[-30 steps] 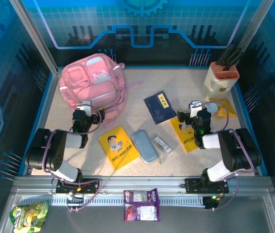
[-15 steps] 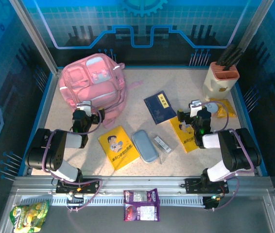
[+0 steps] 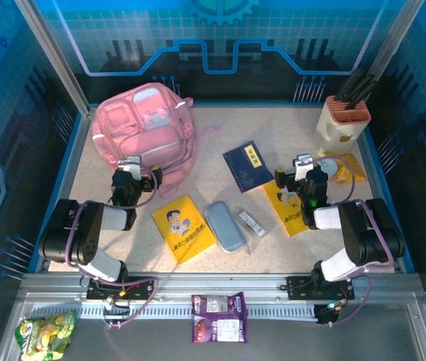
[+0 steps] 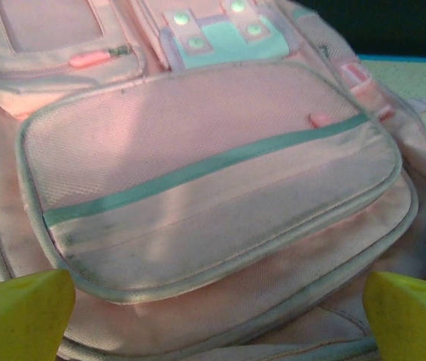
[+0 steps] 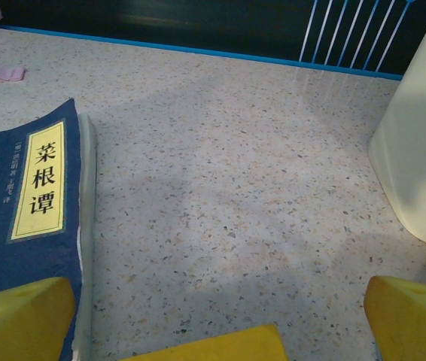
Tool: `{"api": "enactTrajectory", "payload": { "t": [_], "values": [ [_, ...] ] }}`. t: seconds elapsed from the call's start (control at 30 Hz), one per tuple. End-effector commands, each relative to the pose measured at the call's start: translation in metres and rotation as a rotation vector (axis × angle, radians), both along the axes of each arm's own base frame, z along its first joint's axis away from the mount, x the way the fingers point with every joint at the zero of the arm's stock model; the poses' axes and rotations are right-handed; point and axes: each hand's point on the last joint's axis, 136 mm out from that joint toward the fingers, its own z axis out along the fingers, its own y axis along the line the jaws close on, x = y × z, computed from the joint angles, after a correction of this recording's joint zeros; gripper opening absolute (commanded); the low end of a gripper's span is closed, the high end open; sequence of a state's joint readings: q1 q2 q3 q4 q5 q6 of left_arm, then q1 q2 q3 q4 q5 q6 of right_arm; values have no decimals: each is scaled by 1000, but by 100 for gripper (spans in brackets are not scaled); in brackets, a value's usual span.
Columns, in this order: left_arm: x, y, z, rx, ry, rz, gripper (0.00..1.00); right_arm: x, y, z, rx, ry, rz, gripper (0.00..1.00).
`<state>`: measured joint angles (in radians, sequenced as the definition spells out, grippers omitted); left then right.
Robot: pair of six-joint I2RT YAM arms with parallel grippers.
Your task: Pack the student bag
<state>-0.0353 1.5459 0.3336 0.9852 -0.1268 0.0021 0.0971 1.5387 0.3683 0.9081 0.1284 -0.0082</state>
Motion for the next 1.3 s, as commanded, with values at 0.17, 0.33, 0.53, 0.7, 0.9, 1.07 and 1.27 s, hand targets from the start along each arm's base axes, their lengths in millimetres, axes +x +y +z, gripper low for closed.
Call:
{"api": "enactTrajectory", "payload": {
  "t": [0.17,0.33,0.53,0.7,0.9,1.07,1.27],
  "values": [
    [-35,17,33,-7,-226,82,99,-11,-18,34,11,-124,-83,100],
    [-43,14,53,-9,-253,64,99,-15,-17,63,7,-122,-79,100],
    [-44,11,99,-124,-201,69,99,-28,-47,95,200,-141,-304,100],
    [-44,21,111,-215,-60,161,99,-35,-36,106,253,-83,-204,100],
    [-49,9,106,-443,18,173,99,-39,-33,98,418,29,-220,100],
    [-54,-20,104,-627,197,121,99,-39,-11,89,471,165,-165,100],
    [-82,-57,89,-741,440,152,99,-42,47,73,390,369,-61,100]
  ]
}}
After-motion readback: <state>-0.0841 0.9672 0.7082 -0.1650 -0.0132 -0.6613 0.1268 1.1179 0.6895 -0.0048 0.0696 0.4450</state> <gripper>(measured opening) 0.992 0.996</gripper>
